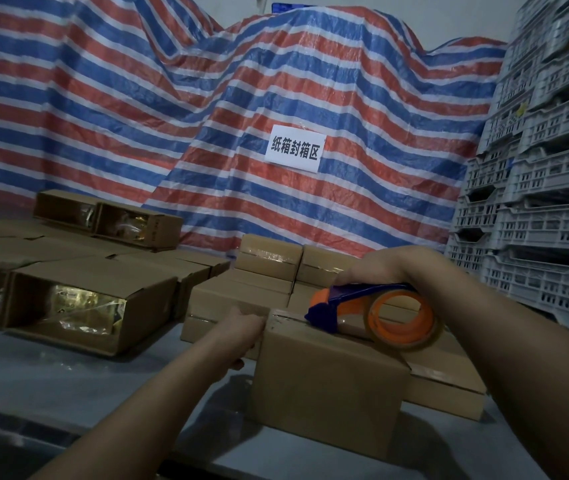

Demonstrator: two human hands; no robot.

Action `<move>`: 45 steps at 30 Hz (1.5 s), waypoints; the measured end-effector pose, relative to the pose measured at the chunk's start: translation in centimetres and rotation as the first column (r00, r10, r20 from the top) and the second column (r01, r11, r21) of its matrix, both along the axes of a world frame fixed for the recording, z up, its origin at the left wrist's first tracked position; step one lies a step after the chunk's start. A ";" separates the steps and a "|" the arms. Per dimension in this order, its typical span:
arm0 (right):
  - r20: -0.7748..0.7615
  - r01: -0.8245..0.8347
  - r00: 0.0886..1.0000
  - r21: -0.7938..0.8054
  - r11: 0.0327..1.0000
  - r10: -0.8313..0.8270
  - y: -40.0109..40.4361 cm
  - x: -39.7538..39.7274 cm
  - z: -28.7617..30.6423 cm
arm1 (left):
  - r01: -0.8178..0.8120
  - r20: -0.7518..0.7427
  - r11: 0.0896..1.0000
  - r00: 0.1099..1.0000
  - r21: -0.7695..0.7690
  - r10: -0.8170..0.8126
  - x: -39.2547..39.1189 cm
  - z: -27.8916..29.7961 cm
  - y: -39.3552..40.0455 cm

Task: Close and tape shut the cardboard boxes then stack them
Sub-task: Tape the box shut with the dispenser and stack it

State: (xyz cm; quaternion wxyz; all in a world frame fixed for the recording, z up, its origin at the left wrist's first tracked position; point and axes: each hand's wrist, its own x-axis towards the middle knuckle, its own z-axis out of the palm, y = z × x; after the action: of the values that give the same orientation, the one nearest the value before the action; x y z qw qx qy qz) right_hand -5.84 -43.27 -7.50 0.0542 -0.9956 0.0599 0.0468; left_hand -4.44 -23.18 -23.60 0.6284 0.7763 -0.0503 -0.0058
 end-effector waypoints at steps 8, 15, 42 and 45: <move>-0.016 -0.002 1.000 0.012 1.000 0.003 -0.2 0.4 0.0 | -0.019 0.134 0.996 0.991 0.083 0.008 -0.3 3.1 0.7; -0.005 0.004 1.000 -0.031 1.000 -0.004 -0.4 0.1 0.2 | 0.170 0.089 0.931 0.974 0.323 -0.209 -1.1 2.8 -0.1; 0.018 0.119 0.993 -0.122 0.985 -0.117 -8.4 -3.7 0.2 | -0.137 0.437 0.483 0.677 0.865 -0.592 -5.1 4.3 -5.5; 0.012 0.076 0.997 -0.098 0.992 -0.075 -9.2 -3.7 0.2 | -0.205 0.419 0.398 0.695 0.894 -0.585 -4.7 3.4 -5.6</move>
State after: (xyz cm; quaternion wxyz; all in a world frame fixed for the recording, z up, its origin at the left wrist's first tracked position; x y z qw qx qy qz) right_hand -9.54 -52.43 -7.28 0.0071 -0.9943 0.0996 0.0378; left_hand -9.18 -28.75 -20.25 0.0372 0.9134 -0.3652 0.1762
